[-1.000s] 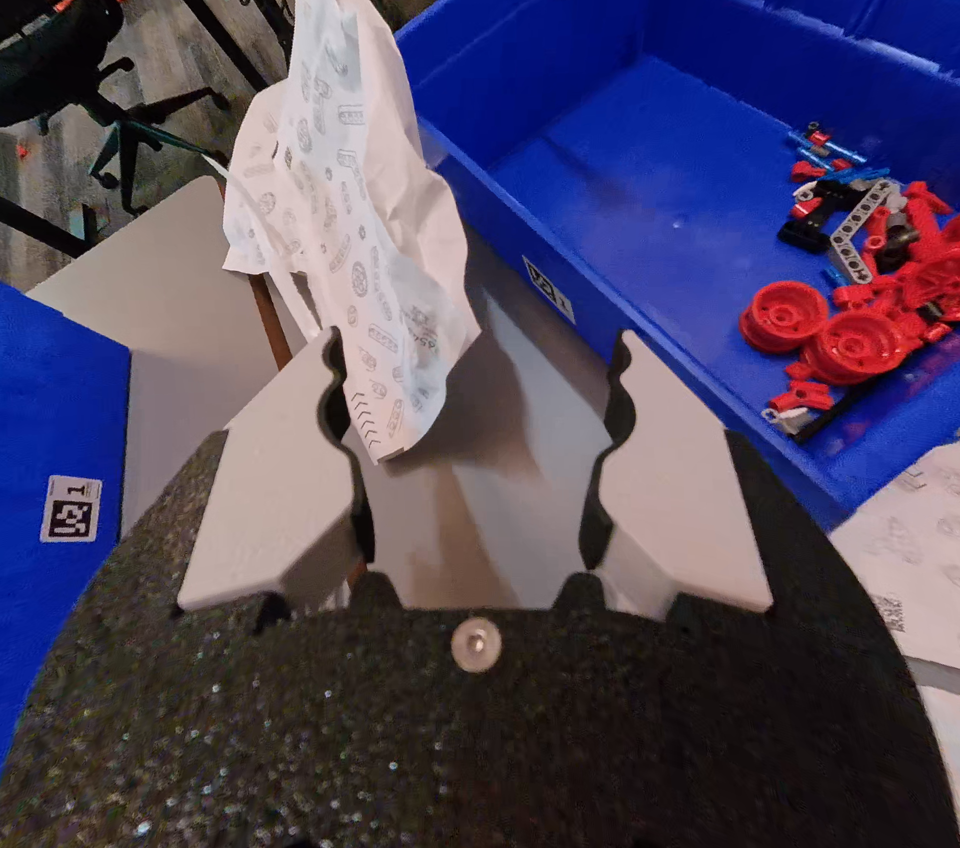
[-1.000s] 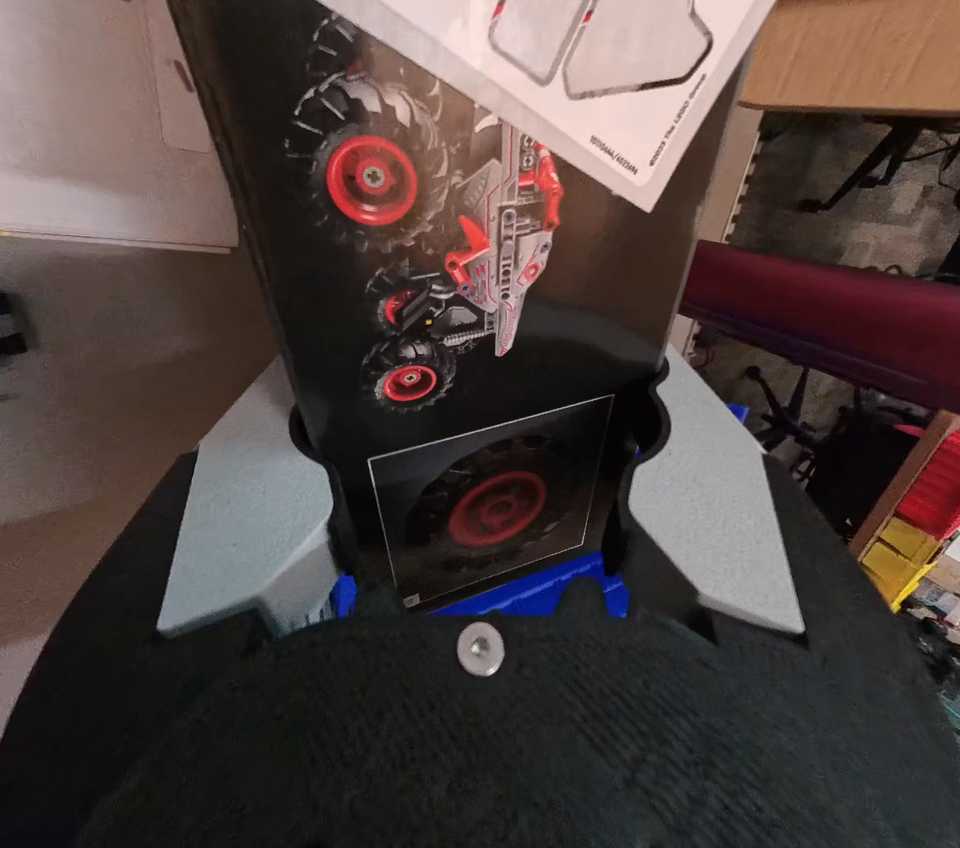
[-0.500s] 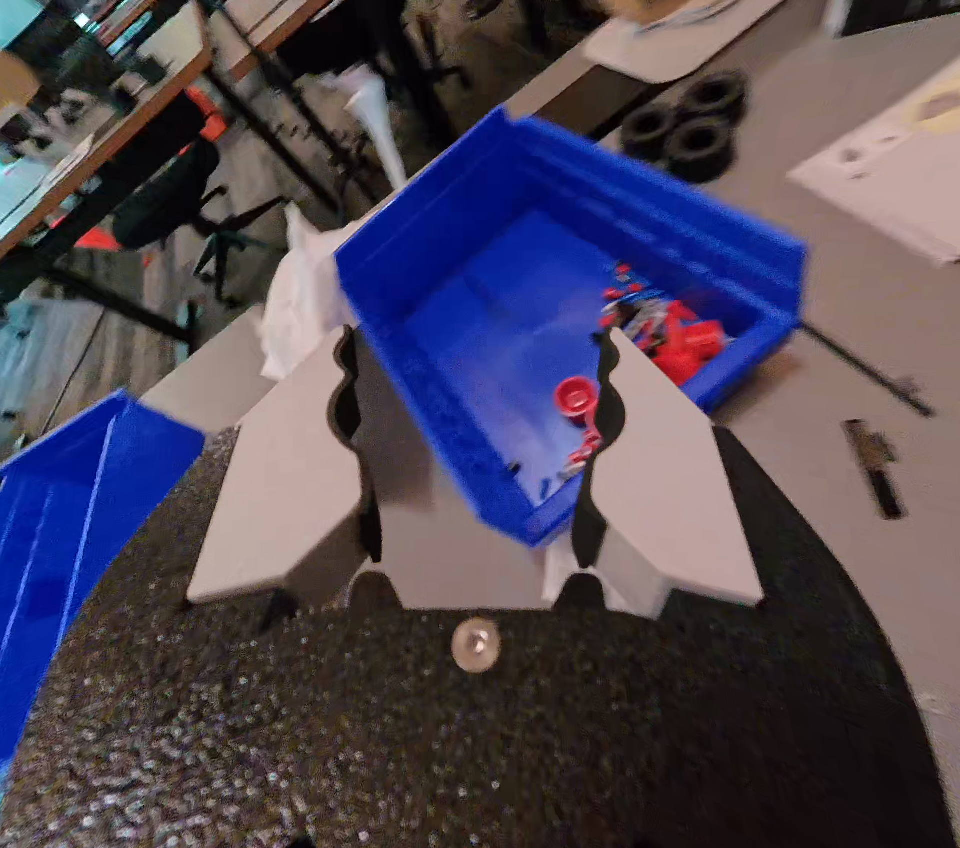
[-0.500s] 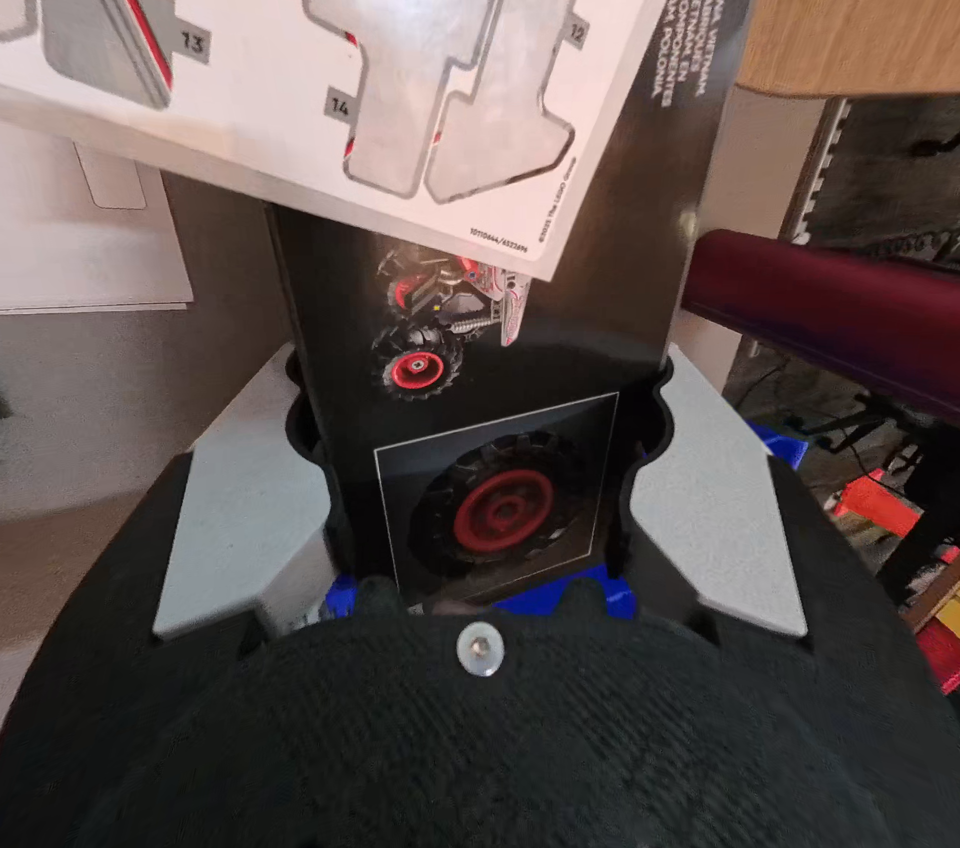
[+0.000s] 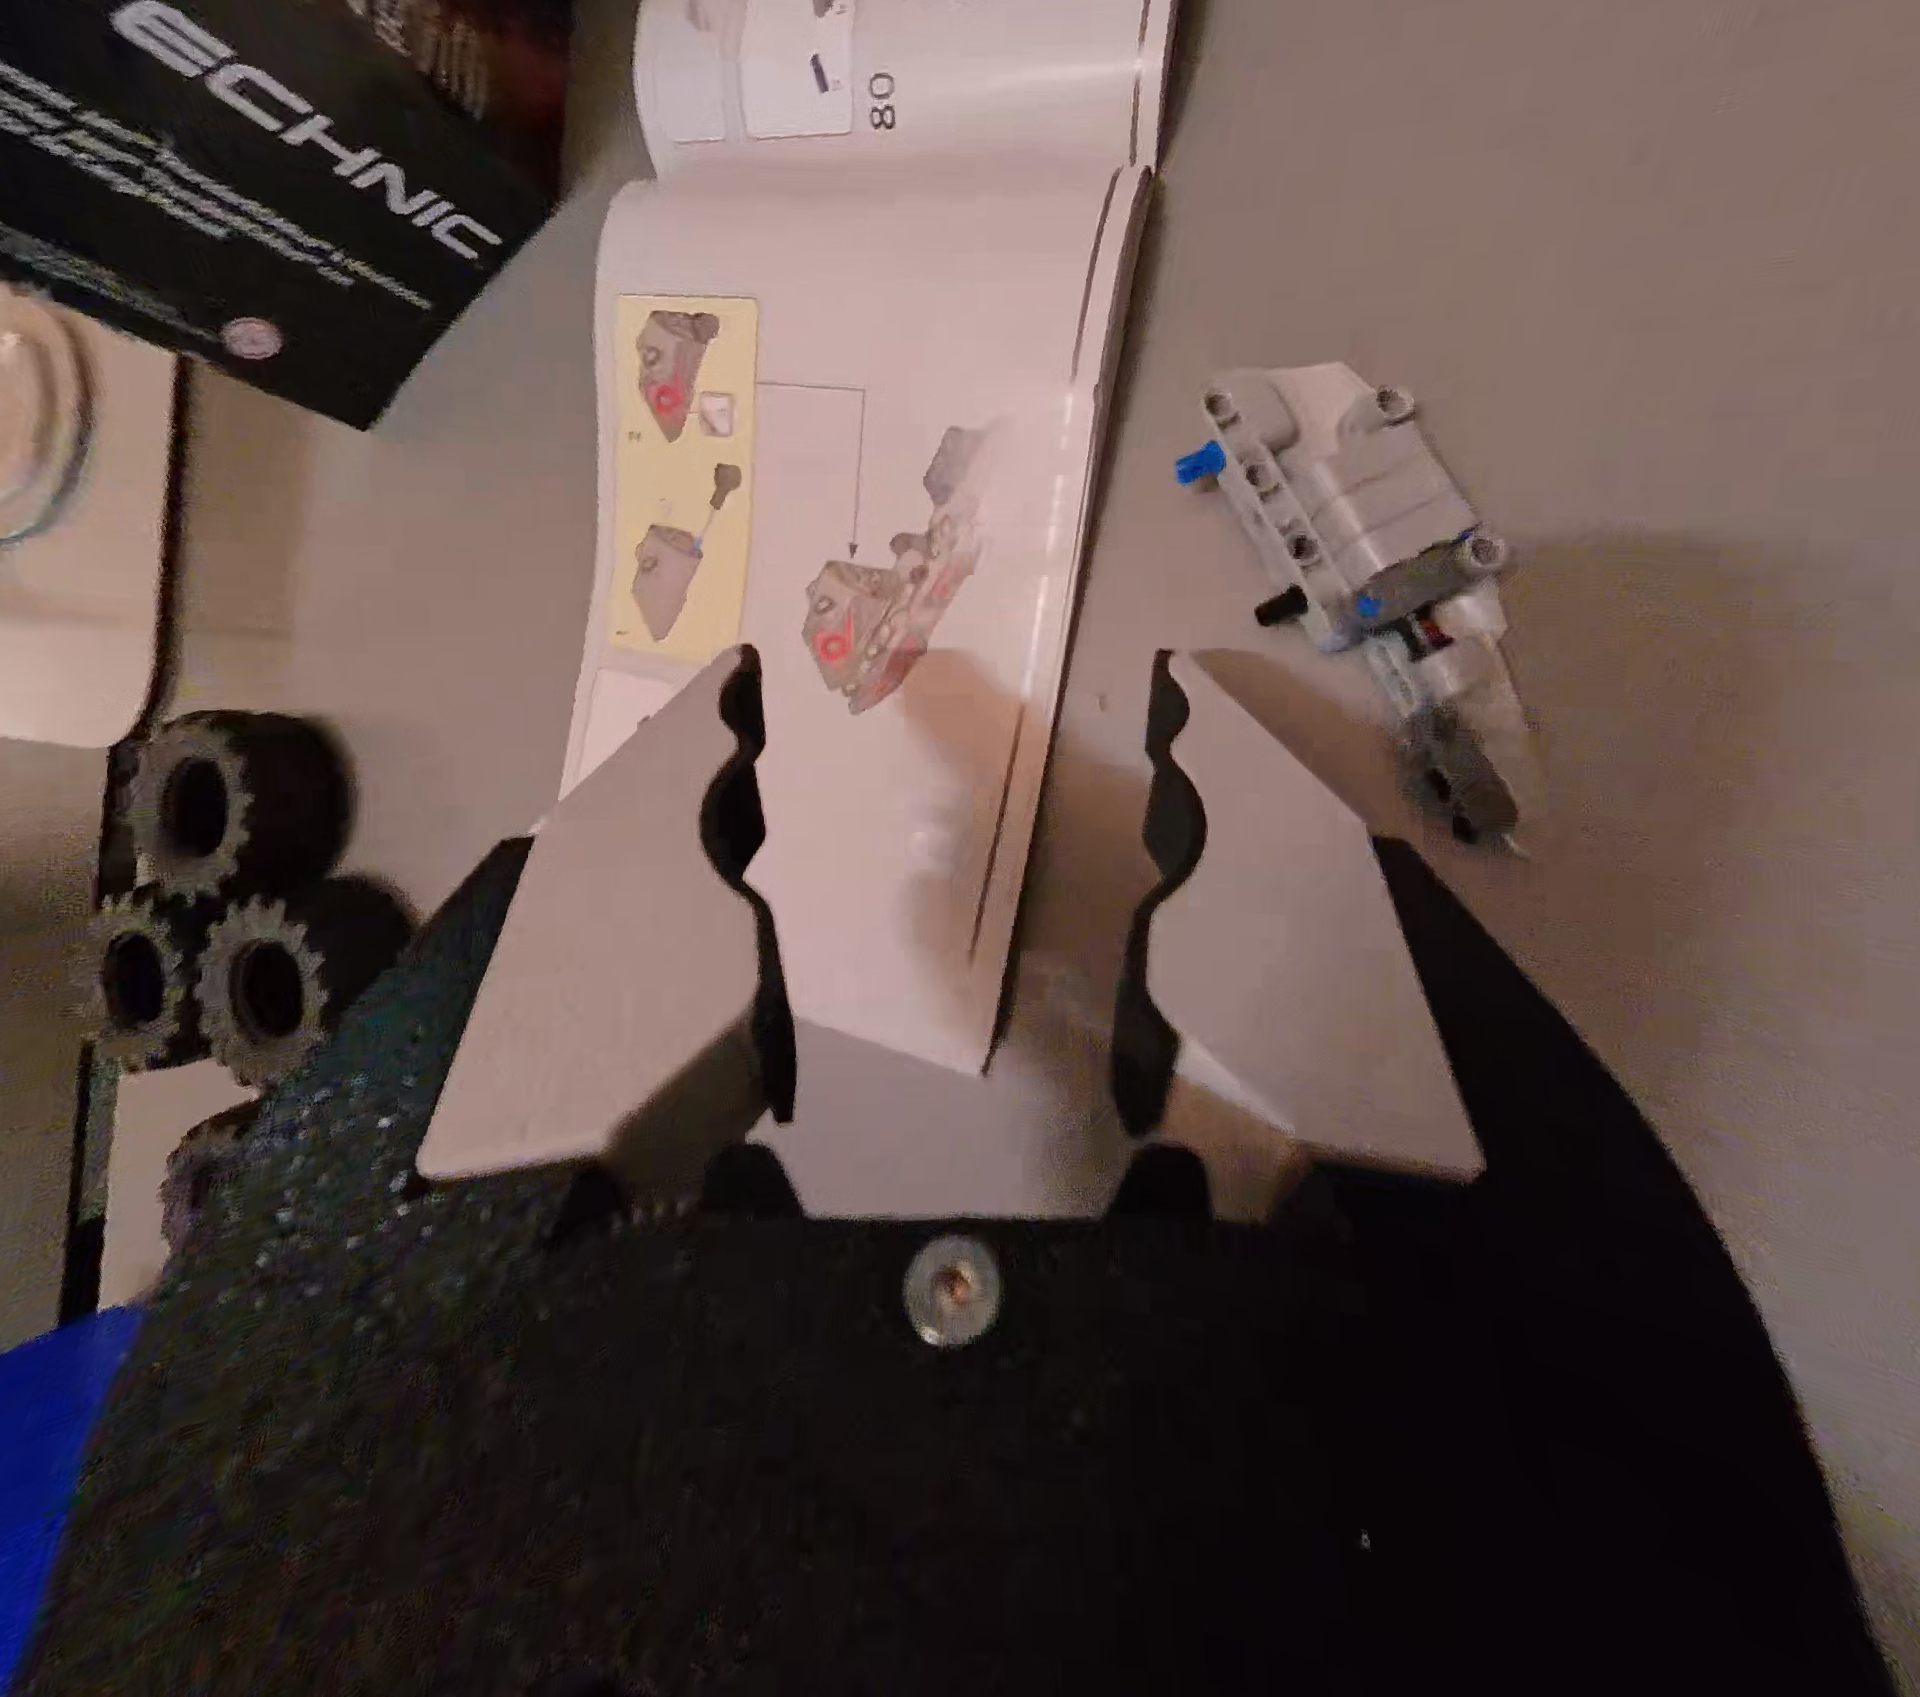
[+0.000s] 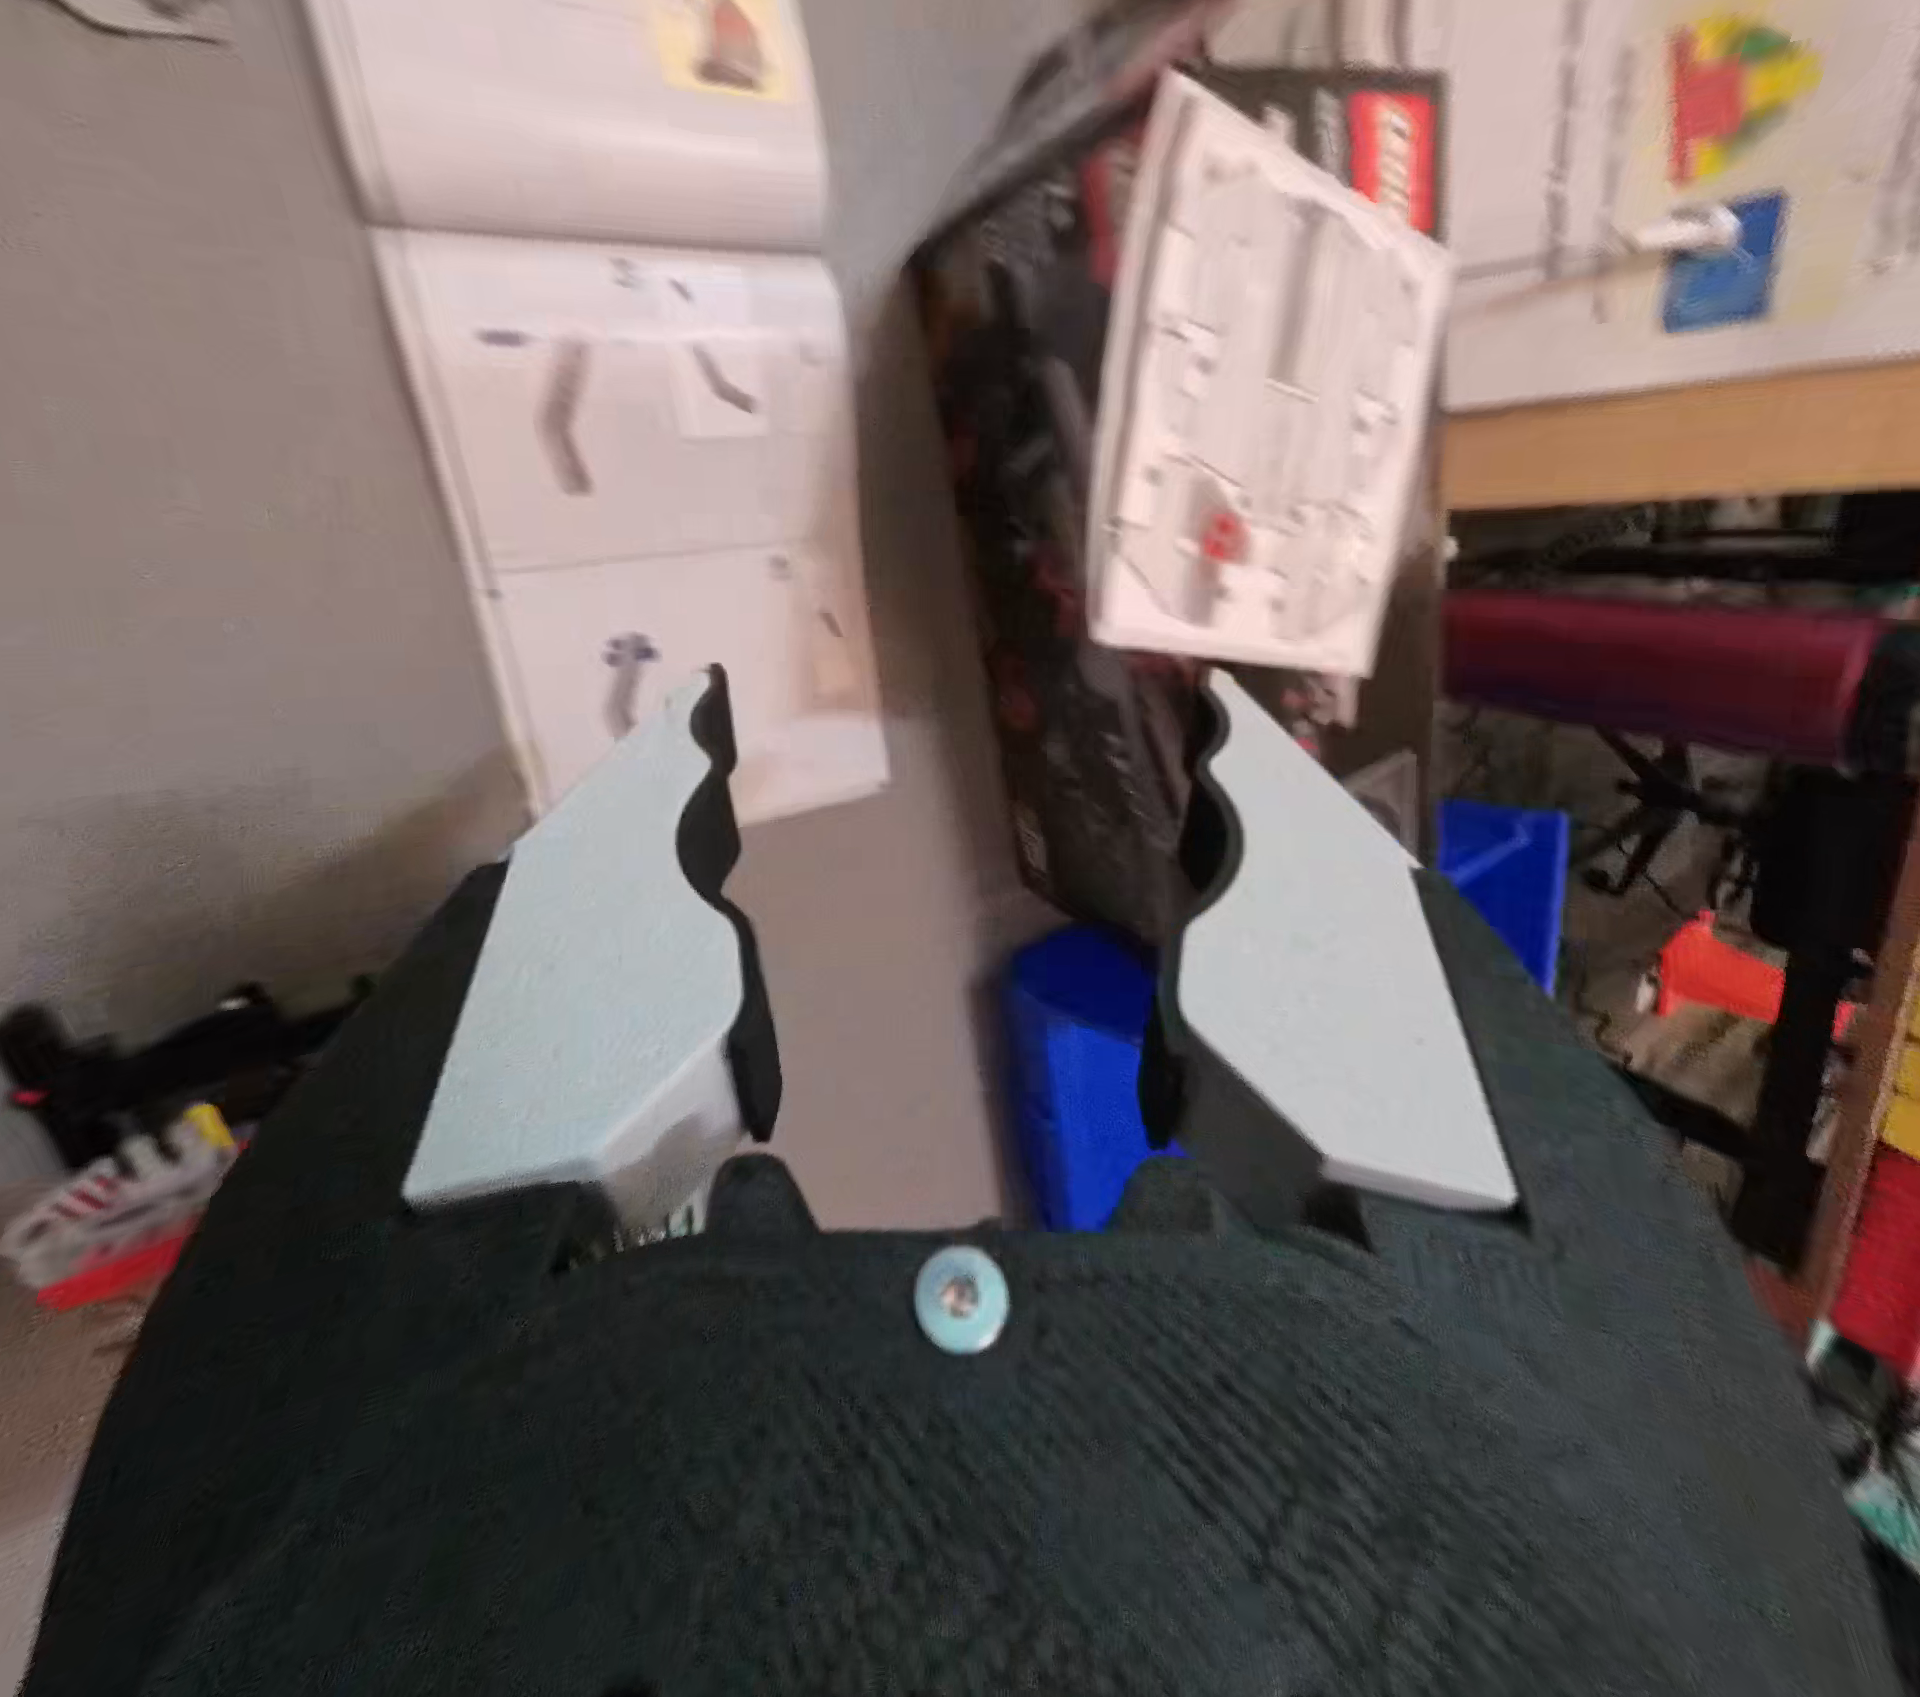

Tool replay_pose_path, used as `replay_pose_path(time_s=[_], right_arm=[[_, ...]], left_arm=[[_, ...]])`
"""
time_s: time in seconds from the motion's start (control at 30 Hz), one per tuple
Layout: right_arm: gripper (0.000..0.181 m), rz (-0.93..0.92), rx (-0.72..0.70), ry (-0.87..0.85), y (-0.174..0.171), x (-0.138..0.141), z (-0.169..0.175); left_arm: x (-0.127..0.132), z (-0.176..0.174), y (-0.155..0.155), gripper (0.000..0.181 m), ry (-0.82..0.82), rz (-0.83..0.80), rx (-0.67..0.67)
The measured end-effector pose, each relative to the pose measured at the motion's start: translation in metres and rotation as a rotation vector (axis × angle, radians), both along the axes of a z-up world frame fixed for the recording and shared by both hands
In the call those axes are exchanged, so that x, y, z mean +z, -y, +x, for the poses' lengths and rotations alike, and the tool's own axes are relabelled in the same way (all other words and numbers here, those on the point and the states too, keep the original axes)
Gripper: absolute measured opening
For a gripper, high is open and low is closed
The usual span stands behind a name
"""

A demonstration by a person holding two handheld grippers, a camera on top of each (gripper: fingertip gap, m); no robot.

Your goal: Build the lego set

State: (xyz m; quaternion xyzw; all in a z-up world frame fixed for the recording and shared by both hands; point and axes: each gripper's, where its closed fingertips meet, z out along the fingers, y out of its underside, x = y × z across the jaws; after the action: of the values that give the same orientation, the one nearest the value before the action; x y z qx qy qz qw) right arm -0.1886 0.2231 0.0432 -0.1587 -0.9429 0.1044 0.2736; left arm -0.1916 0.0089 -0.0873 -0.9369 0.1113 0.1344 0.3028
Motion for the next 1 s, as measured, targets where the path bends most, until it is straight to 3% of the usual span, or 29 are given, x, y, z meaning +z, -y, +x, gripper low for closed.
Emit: replay_pose_path(time_s=[0.1,0.13,0.17,0.2,0.3,0.37,0.53,0.57,0.6,0.67,0.8,1.0], right_arm=[[0.09,0.076,0.079,0.036,0.04,-0.062,0.038],[0.094,0.104,0.073,0.048,0.043,-0.082,0.044],[0.091,0.102,0.063,0.061,0.046,-0.098,0.049],[0.087,0.083,0.056,0.063,0.05,-0.11,0.051],[0.08,0.009,0.061,0.031,0.06,-0.129,0.047],[0.082,-0.018,0.061,0.025,0.064,-0.138,0.043],[0.078,-0.081,0.085,-0.145,0.077,-0.134,0.019],[0.069,-0.075,0.072,-0.189,0.074,-0.132,0.012],[0.049,-0.051,0.05,-0.226,0.068,-0.129,0.007],[0.036,-0.032,0.03,-0.281,0.062,-0.122,-0.002],[0.0,-0.03,0.044,-0.296,0.063,-0.12,-0.007],[0.0,-0.124,-0.049,-0.351,0.059,-0.079,-0.02]], left_arm=[[-0.016,0.006,-0.013,0.068,0.054,-0.071,-0.037],[-0.018,0.005,-0.016,0.067,0.066,-0.078,-0.029],[-0.02,0.006,-0.017,0.052,0.085,-0.087,-0.029],[-0.022,0.006,-0.017,0.035,0.088,-0.089,-0.035],[-0.025,-0.002,-0.022,0.008,0.03,-0.073,-0.023],[-0.023,-0.009,-0.025,0.0,-0.029,-0.09,-0.022],[0.027,-0.01,-0.05,0.0,0.047,0.013,-0.026],[0.04,-0.014,-0.054,0.0,0.042,0.028,-0.026],[0.053,-0.02,-0.057,0.0,0.036,0.036,-0.019],[0.071,-0.03,-0.062,0.0,0.042,0.038,-0.007],[0.084,-0.042,-0.069,0.0,0.057,0.039,-0.007],[0.094,-0.049,-0.062,0.0,0.033,0.039,-0.018]])
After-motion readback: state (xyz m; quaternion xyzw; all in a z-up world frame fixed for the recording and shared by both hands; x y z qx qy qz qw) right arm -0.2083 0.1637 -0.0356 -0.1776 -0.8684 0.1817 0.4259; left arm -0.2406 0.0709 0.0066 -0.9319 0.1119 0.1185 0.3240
